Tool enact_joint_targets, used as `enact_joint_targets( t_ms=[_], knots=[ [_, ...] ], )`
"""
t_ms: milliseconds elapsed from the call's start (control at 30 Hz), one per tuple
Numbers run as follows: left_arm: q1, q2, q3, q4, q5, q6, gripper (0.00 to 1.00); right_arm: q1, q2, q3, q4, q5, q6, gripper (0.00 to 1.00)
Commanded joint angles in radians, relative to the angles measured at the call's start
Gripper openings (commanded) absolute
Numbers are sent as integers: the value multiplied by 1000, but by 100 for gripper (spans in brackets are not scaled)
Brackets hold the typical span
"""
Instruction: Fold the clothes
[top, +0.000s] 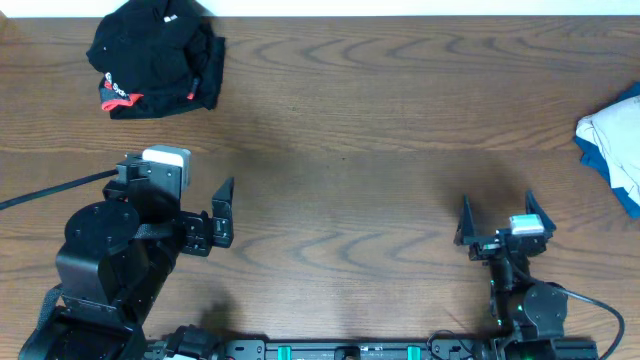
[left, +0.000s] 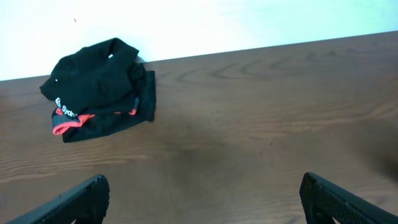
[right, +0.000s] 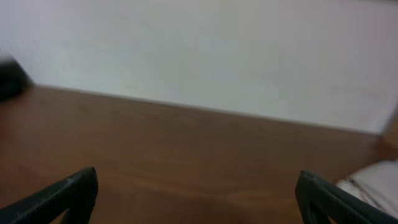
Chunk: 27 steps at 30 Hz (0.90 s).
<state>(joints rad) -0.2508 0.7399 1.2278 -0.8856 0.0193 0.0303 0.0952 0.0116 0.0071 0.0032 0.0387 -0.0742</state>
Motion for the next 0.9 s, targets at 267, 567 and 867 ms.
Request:
enact_joint_targets(
  t_ms=[267,567,867],
  knots=[
    [-4,1,1,3,-2,-2,98,2,-7,-2,-72,14,-13,99],
    [-4,1,1,3,-2,-2,98,2,-6,-2,-72,14,-13,99],
    [-4,1,1,3,-2,-2,98,2,-6,-2,-72,14,-13,99]
  ],
)
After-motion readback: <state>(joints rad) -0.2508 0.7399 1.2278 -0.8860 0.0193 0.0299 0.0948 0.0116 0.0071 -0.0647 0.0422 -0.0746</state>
